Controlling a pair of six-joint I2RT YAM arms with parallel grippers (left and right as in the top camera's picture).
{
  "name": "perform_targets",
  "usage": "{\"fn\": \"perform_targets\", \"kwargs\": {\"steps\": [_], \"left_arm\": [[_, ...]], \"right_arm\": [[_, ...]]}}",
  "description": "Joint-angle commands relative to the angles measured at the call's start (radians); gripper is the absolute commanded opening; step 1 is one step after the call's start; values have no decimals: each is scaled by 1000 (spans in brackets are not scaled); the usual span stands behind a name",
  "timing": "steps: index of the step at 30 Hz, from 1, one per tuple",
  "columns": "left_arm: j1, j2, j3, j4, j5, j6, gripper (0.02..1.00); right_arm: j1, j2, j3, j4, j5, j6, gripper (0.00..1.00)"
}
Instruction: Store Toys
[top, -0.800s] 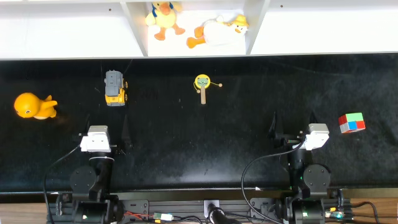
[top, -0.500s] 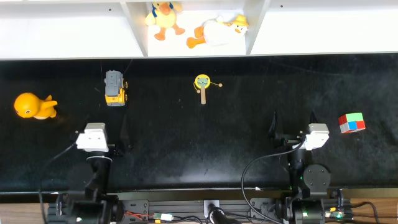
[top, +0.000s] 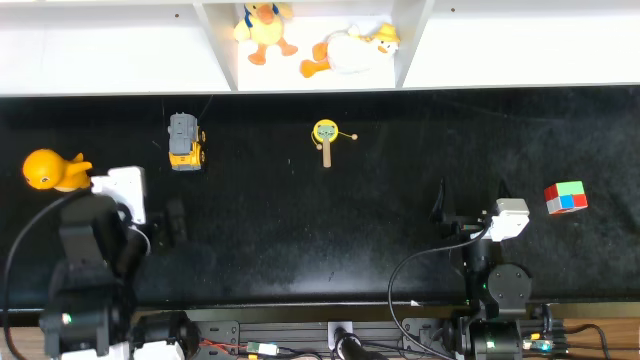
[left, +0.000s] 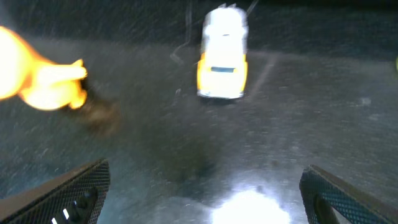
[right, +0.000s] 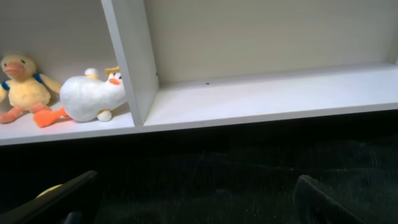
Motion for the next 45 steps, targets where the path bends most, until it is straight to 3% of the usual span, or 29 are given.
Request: {"fn": "perform_targets", "kwargs": {"steps": [1, 9, 16, 18, 23, 26, 31, 39, 45], "left_arm": [[196, 81, 68, -1, 148, 151, 993], [608, 212, 116, 25, 447, 445, 993], [801, 340, 116, 87, 550, 649, 998], [868, 363, 116, 123, 557, 662, 998], [993, 389, 116, 181, 682, 658, 998], [994, 402, 116, 212, 678, 659, 998], [981, 507, 116, 306, 583, 660, 998], [869, 682, 116, 478, 542, 658, 998], [813, 726, 116, 540, 425, 621, 998]], "right_arm": [[-1, -8, -13, 5, -3, 4, 996], [-1, -8, -13, 5, -3, 4, 996], [-1, -8, -13, 5, -3, 4, 996], [-1, -8, -13, 5, -3, 4, 996], [-1, -8, -13, 5, -3, 4, 996], [-1, -8, -13, 5, -3, 4, 996], [-1, -8, -13, 5, -3, 4, 996], [-1, -8, -13, 5, -3, 4, 993], [-1, -8, -13, 5, -3, 4, 993]]}}
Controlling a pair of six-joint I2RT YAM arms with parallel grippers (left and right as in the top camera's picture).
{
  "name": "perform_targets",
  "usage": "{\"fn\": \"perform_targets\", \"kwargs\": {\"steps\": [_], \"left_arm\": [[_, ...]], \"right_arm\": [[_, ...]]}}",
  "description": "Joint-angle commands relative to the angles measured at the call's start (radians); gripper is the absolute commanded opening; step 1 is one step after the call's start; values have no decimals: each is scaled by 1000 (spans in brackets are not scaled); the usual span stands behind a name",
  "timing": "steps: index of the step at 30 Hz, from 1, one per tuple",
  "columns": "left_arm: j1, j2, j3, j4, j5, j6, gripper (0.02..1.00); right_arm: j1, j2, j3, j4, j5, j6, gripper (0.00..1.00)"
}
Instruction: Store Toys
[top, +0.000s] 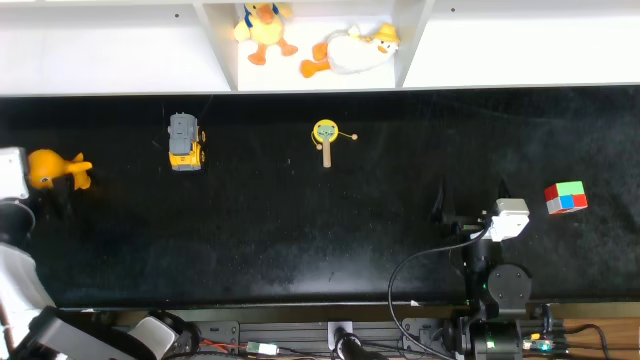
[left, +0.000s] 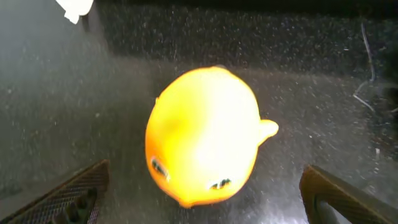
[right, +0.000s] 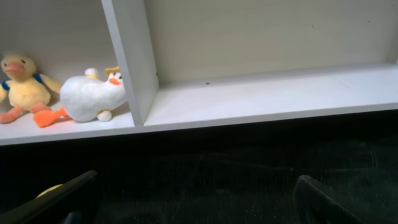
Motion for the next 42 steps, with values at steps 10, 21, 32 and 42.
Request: {"fn": "perform_targets", "kwargs": {"steps": [10, 21, 32, 42], "left_arm": [[-32, 64, 19, 71, -93, -16, 967], [-50, 103, 20, 103, -93, -21, 939], [-50, 109, 19, 124, -65, -42, 360], [-50, -33, 19, 92, -62, -177, 150]], "right_arm": [[-1, -8, -13, 5, -2, 4, 993], [-1, -8, -13, 5, -2, 4, 996], [-1, -8, -13, 5, -2, 4, 996], [-1, -8, -13, 5, -2, 4, 996]]}}
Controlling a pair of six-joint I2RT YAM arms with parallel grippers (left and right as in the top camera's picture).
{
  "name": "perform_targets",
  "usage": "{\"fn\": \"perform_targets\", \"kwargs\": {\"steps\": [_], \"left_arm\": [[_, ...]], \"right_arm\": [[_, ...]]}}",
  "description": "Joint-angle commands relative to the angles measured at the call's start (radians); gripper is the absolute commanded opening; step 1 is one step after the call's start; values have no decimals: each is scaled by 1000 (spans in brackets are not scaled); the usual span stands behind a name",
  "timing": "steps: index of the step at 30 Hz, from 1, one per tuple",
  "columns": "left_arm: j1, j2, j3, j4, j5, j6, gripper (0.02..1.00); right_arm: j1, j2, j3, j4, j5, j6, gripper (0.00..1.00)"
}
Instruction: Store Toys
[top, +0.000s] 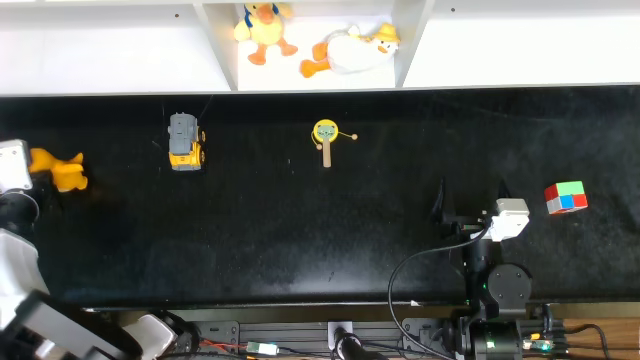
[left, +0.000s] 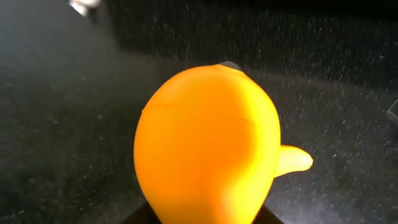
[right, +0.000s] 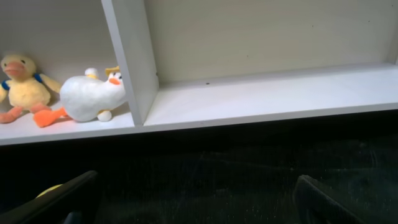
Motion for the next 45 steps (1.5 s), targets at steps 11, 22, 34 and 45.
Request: {"fn": "perform_targets", "kwargs": {"steps": [11, 22, 34, 45], "left_arm": [[-99, -146, 69, -18, 23, -161, 119], [-172, 51, 340, -97, -83, -317, 58], [-270, 257, 565, -124, -121, -318, 80], [-354, 313, 631, -87, -208, -363, 82]], "right_arm": [[-2, -8, -13, 5, -2, 4, 996], [-2, -8, -13, 5, -2, 4, 993], [-2, -8, -13, 5, -2, 4, 996], [-2, -8, -13, 5, -2, 4, 993]]}}
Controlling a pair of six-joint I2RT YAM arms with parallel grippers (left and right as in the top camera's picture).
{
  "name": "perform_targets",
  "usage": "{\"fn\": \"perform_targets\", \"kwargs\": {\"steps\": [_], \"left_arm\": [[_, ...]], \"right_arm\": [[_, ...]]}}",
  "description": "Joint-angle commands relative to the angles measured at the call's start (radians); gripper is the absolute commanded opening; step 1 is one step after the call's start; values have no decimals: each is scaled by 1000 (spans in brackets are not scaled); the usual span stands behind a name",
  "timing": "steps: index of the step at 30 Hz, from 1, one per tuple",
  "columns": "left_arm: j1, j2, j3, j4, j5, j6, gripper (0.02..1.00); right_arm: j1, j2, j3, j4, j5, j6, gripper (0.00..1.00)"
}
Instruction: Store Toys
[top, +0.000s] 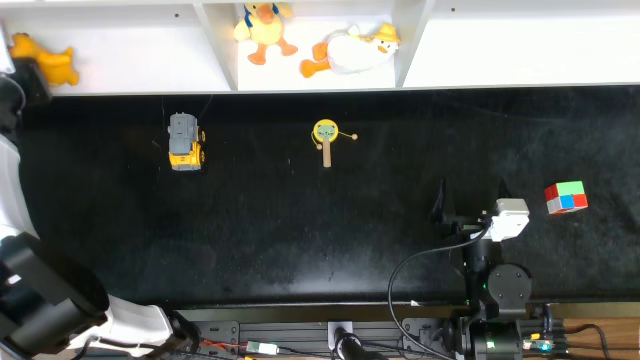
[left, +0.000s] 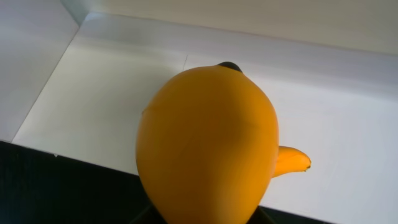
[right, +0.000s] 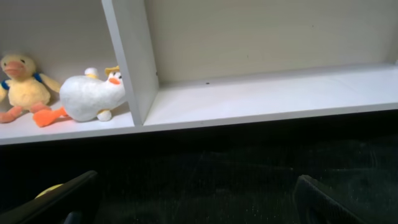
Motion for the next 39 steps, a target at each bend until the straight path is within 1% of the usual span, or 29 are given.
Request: {"fn": "perform_targets", "kwargs": {"steps": [1, 8, 19, 24, 39], "left_arm": [[-22, 10, 32, 19, -64, -35, 82], [-26, 10, 32, 1, -78, -35, 84], [-29, 10, 32, 1, -74, -113, 84], [-33, 11, 32, 0, -75, -116, 106], [-44, 56, 32, 23, -79, -139, 106]], "right_arm": [[-1, -8, -13, 5, -3, 4, 996], [-1, -8, -13, 5, -3, 4, 993], [-1, -8, -13, 5, -3, 4, 993], [-1, -8, -13, 5, -3, 4, 996], [-1, -8, -13, 5, -3, 4, 993]]}}
